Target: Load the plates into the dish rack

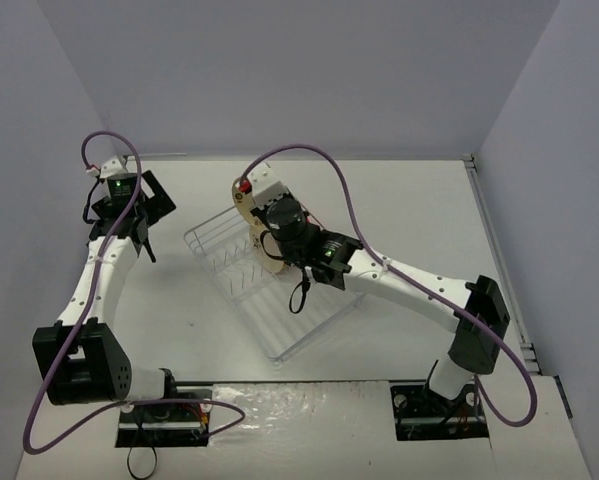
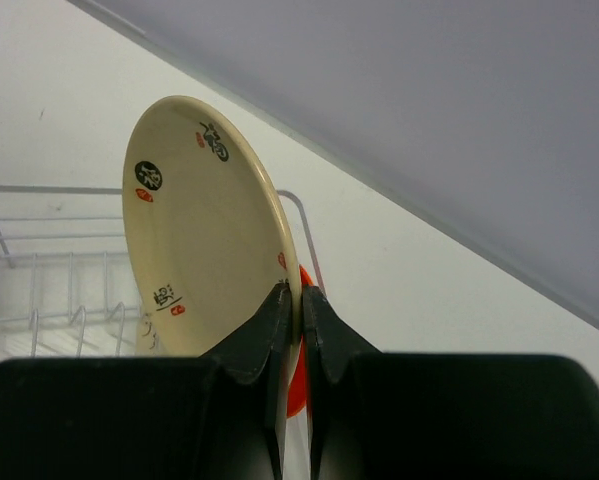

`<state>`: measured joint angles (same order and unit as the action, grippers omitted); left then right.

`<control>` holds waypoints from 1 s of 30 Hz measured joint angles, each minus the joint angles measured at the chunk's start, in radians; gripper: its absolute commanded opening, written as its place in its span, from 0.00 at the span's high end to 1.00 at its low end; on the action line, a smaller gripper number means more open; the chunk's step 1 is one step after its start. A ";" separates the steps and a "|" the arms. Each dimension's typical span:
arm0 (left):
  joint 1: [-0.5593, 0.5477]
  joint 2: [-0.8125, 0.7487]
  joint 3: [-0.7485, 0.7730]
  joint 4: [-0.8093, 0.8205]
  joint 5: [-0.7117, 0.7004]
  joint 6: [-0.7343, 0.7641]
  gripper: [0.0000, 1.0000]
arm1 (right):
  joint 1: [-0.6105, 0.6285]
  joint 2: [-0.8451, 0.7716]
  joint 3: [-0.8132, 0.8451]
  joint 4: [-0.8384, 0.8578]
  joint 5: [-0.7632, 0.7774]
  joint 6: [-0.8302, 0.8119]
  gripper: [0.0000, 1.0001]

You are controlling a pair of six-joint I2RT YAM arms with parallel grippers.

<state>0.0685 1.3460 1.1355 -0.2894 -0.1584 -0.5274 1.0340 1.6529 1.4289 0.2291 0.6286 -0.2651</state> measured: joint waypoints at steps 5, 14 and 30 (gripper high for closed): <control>0.000 -0.045 -0.020 -0.029 -0.044 0.000 0.03 | 0.085 0.124 0.052 0.046 0.195 -0.067 1.00; 0.000 -0.112 -0.074 -0.062 -0.073 0.001 0.03 | 0.171 0.302 0.114 0.111 0.413 -0.201 1.00; 0.000 -0.124 -0.085 -0.067 -0.079 0.004 0.03 | 0.174 0.389 0.163 0.124 0.496 -0.255 1.00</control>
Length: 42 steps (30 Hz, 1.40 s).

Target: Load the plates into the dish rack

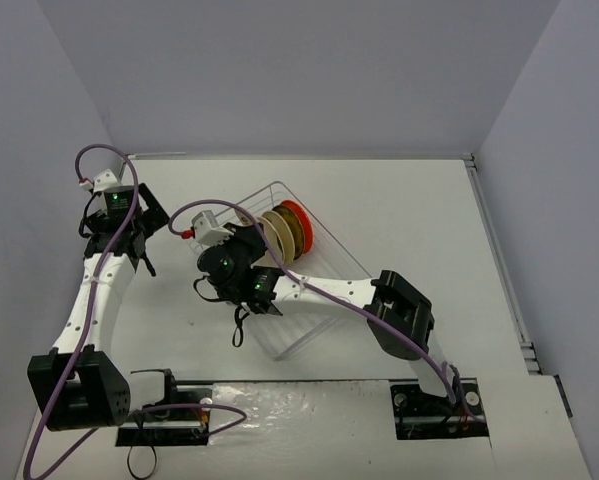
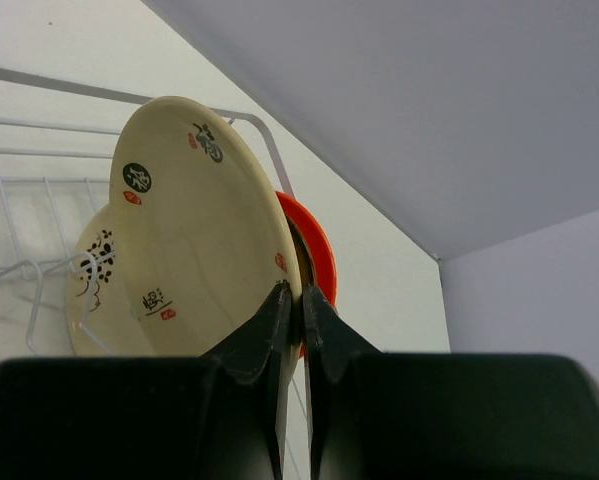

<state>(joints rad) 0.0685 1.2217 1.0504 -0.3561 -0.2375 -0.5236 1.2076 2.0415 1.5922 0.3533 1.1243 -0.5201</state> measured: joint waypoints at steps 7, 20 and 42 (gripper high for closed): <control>0.000 0.000 0.000 0.000 0.000 0.000 0.03 | -0.002 0.029 0.019 -0.065 -0.037 0.071 1.00; 0.000 -0.004 -0.023 0.007 0.004 0.001 0.03 | -0.027 0.080 0.044 -0.157 -0.075 0.205 0.99; 0.000 -0.010 -0.029 0.007 -0.007 0.000 0.03 | -0.059 0.027 0.056 -0.284 -0.309 0.395 0.15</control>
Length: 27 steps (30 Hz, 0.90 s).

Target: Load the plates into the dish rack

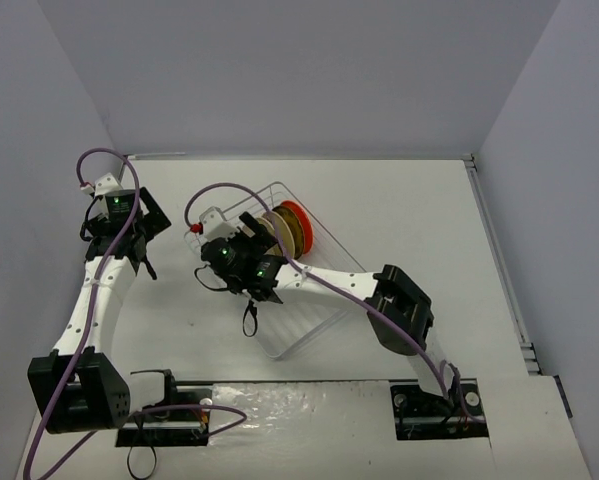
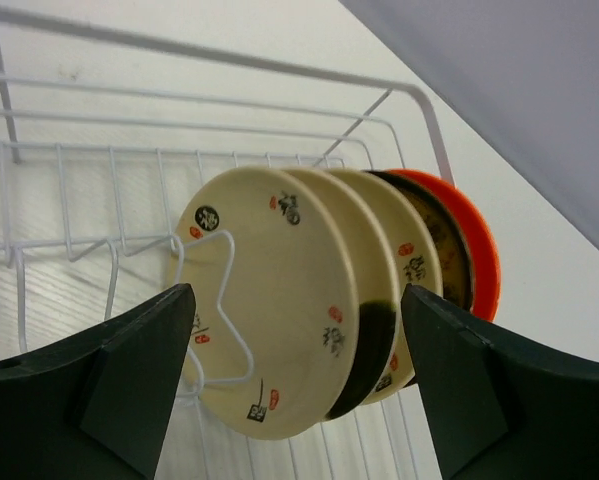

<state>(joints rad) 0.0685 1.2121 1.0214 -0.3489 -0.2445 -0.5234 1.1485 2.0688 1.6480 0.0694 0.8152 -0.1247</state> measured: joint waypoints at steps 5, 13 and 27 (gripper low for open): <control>0.000 -0.008 0.000 0.000 0.011 0.000 0.03 | -0.132 -0.198 -0.066 0.015 -0.186 0.095 0.05; 0.000 -0.010 -0.005 0.009 0.012 -0.001 0.03 | -0.607 -0.615 -0.411 0.110 -0.396 0.304 0.00; 0.004 -0.021 -0.050 0.054 -0.016 -0.015 0.03 | -1.114 -0.840 -0.937 0.157 -0.545 0.645 0.00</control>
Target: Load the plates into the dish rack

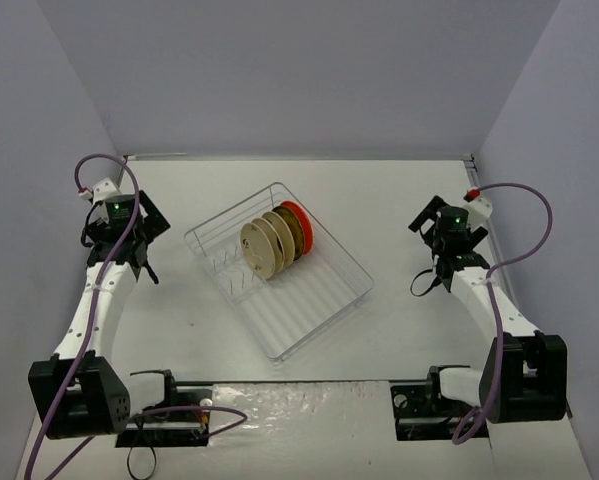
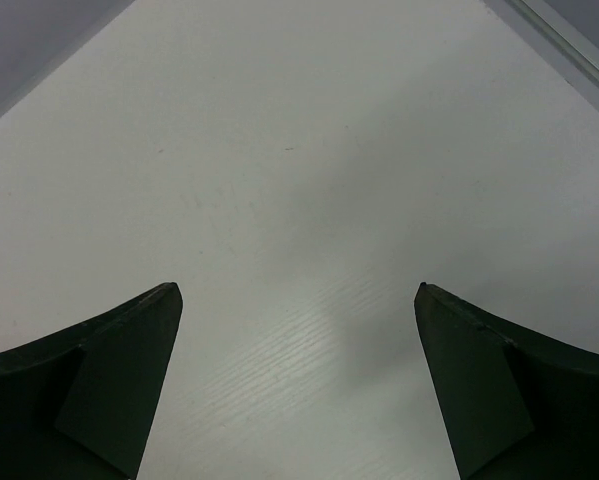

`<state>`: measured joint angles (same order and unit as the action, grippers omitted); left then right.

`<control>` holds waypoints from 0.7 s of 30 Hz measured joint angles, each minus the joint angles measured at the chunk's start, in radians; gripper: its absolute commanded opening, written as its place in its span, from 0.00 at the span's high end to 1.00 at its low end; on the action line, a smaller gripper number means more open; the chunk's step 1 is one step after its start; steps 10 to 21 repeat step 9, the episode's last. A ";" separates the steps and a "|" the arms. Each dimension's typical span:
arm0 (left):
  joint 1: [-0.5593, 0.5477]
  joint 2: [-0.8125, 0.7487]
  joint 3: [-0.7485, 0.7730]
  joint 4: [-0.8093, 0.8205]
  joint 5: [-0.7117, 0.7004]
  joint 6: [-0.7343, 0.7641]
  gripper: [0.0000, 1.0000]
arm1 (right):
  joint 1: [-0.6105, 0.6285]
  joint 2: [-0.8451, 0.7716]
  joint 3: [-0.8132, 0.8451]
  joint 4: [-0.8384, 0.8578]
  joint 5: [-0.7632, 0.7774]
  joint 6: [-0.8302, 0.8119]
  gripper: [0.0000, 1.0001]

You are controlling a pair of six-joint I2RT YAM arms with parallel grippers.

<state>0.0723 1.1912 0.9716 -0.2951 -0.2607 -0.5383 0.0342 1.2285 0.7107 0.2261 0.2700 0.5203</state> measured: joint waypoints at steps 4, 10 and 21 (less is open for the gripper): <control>0.000 -0.036 -0.046 0.035 0.002 -0.014 0.03 | -0.002 -0.002 -0.016 0.025 -0.003 0.026 0.00; 0.000 -0.066 -0.090 0.063 0.024 -0.015 0.03 | 0.000 -0.057 -0.030 0.061 0.012 0.030 0.00; 0.000 -0.066 -0.090 0.063 0.024 -0.015 0.03 | 0.000 -0.057 -0.030 0.061 0.012 0.030 0.00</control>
